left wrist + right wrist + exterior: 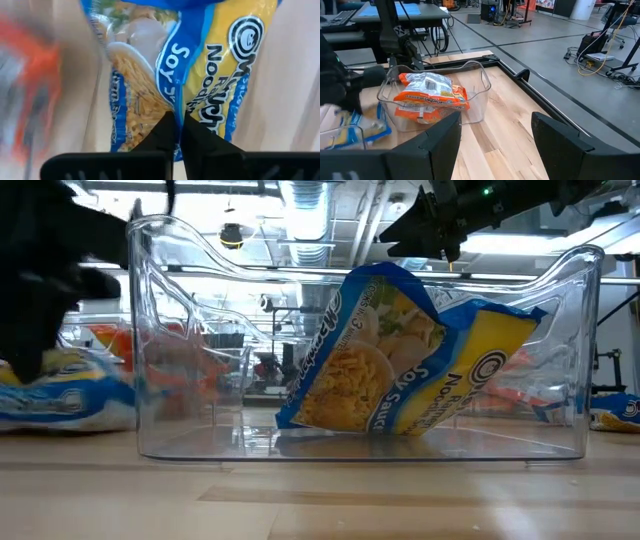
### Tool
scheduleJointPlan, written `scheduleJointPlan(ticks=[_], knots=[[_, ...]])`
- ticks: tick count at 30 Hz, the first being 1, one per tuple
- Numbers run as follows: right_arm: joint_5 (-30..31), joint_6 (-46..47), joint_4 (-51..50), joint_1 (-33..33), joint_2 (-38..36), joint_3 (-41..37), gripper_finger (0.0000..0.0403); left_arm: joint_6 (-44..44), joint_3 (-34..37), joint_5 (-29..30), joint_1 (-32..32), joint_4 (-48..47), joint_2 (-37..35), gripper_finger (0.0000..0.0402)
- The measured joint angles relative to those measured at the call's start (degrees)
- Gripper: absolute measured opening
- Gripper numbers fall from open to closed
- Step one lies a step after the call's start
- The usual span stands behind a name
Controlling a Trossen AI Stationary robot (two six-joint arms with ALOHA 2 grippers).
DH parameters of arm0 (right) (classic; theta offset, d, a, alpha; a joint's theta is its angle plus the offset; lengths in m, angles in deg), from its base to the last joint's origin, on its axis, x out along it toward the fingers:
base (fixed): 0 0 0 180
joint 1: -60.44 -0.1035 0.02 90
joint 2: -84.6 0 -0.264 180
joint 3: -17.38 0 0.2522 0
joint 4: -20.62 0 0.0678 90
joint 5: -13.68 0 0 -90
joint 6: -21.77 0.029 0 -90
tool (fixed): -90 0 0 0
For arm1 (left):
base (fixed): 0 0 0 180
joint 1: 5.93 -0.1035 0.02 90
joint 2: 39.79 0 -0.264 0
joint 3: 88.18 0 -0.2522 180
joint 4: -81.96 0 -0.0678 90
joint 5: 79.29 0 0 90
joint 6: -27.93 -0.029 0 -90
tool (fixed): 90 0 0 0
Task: Sort Maruchan noodles
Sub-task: Put the blue noodle pack into the bottom transparent bin
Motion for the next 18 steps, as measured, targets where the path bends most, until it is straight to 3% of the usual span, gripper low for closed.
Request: scheduleJointPlan(ticks=[7, 18], knots=[[0.0, 0.03, -0.04, 0.0, 0.0, 0.0, 0.0264, 0.98, -1.37, 1.03, 1.45, 1.26, -5.44, 0.0], [0.0, 0.11, 0.0, 0.0, 0.0, 0.0, 0.0264, 0.51, -1.53, 0.04, 2.05, 3.67, -6.92, 0.0]])
